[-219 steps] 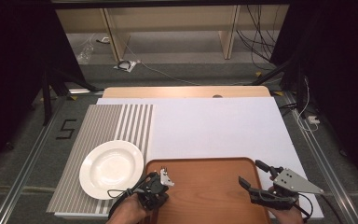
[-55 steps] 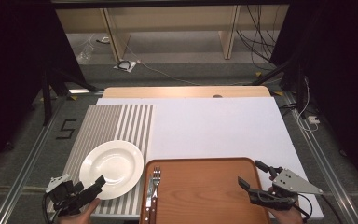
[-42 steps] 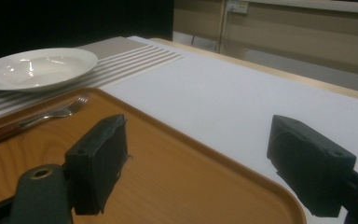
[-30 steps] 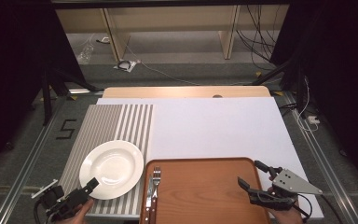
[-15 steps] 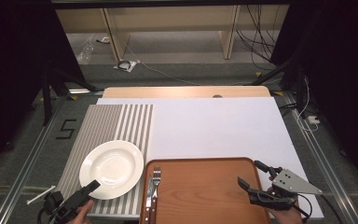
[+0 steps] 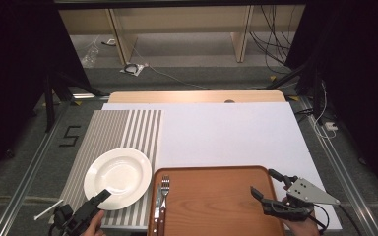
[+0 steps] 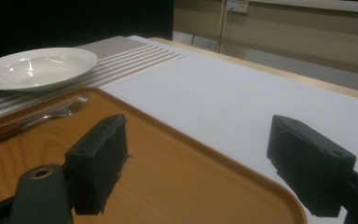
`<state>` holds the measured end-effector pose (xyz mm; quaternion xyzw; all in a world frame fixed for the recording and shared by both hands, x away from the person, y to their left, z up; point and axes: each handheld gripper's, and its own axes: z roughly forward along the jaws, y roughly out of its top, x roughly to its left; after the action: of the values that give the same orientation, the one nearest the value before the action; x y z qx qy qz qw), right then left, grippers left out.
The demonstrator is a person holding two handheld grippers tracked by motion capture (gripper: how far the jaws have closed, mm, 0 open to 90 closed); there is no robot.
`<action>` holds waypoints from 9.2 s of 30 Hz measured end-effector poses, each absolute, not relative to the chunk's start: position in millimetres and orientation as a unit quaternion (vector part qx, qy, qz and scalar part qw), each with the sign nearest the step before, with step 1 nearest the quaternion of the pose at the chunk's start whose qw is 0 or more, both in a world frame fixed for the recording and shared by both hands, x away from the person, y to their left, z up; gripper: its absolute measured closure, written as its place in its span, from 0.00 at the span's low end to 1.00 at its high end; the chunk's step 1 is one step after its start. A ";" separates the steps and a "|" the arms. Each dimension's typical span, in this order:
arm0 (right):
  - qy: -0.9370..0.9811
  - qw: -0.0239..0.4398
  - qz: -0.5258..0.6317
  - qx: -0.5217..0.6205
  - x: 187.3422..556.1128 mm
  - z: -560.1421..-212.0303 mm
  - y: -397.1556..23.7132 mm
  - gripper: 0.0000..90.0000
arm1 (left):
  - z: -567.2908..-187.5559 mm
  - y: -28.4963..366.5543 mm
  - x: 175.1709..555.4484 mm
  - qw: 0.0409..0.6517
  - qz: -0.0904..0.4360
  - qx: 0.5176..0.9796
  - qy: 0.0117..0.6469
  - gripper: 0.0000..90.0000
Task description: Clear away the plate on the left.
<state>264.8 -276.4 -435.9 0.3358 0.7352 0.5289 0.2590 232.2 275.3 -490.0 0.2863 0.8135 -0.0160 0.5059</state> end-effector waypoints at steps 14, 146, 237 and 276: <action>0.736 0.259 0.528 0.335 265.1 -436.0 -276.3 0.23 | -501.5 268.4 232.8 0.515 -0.040 0.235 0.823 0.31; 0.737 0.258 0.528 0.334 265.3 -435.8 -276.3 0.23 | -501.7 190.5 248.5 0.542 -0.181 0.274 0.774 0.86; 0.736 0.261 0.529 0.333 265.0 -435.5 -277.1 0.23 | -519.9 82.3 248.1 0.460 -0.287 0.445 0.713 0.85; 0.736 0.260 0.530 0.333 264.8 -435.6 -276.6 0.23 | -499.5 101.3 258.2 0.499 -0.191 0.493 0.686 0.62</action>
<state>264.8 -276.6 -435.6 0.3325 0.7356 0.5299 0.2601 258.2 101.3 -499.5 0.4933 0.6865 -0.1911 0.4989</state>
